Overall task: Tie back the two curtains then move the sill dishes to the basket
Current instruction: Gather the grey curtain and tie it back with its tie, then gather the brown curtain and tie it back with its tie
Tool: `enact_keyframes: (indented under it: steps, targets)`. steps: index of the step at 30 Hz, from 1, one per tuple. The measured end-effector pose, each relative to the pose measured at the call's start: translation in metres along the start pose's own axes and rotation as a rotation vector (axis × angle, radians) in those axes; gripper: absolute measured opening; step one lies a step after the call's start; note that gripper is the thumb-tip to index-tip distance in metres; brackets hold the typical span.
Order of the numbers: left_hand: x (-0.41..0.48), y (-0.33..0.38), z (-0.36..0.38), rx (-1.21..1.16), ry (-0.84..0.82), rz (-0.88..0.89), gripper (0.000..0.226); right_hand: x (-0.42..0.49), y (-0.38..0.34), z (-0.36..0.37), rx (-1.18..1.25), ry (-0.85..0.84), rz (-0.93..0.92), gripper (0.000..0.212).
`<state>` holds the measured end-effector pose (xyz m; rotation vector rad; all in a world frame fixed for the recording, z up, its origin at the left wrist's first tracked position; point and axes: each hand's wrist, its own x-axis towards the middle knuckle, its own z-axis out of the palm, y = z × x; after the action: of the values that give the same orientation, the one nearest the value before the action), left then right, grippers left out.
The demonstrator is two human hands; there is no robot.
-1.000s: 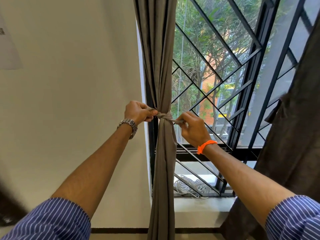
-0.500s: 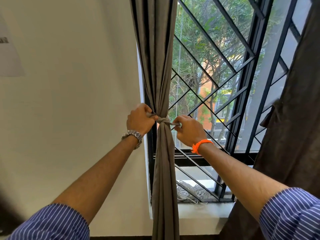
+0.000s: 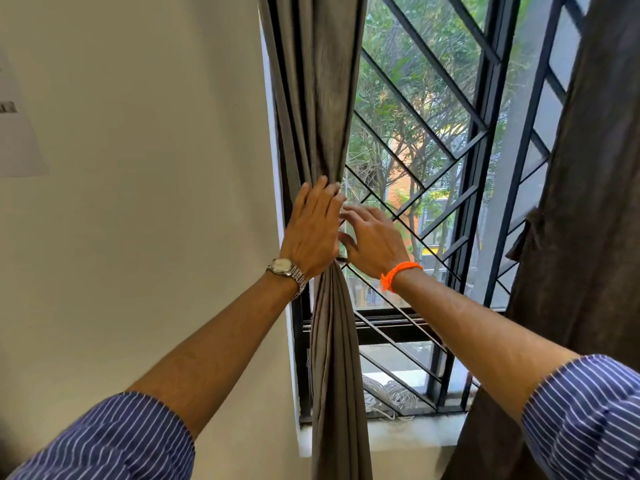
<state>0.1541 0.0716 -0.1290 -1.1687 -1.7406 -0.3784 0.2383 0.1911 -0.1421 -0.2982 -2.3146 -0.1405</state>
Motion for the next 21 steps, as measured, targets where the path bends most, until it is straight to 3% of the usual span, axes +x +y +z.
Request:
enact_keyframes:
  steps: [9,21]
  targets:
    - [0.039,0.008,-0.01,0.069,-0.021,-0.054,0.075,0.015,0.016,-0.035,-0.207,0.098,0.123,0.066]
    - [0.058,0.06,0.012,-0.018,-0.079,-0.021,0.075,-0.003,0.057,-0.074,-0.307,0.091,0.199,0.06]
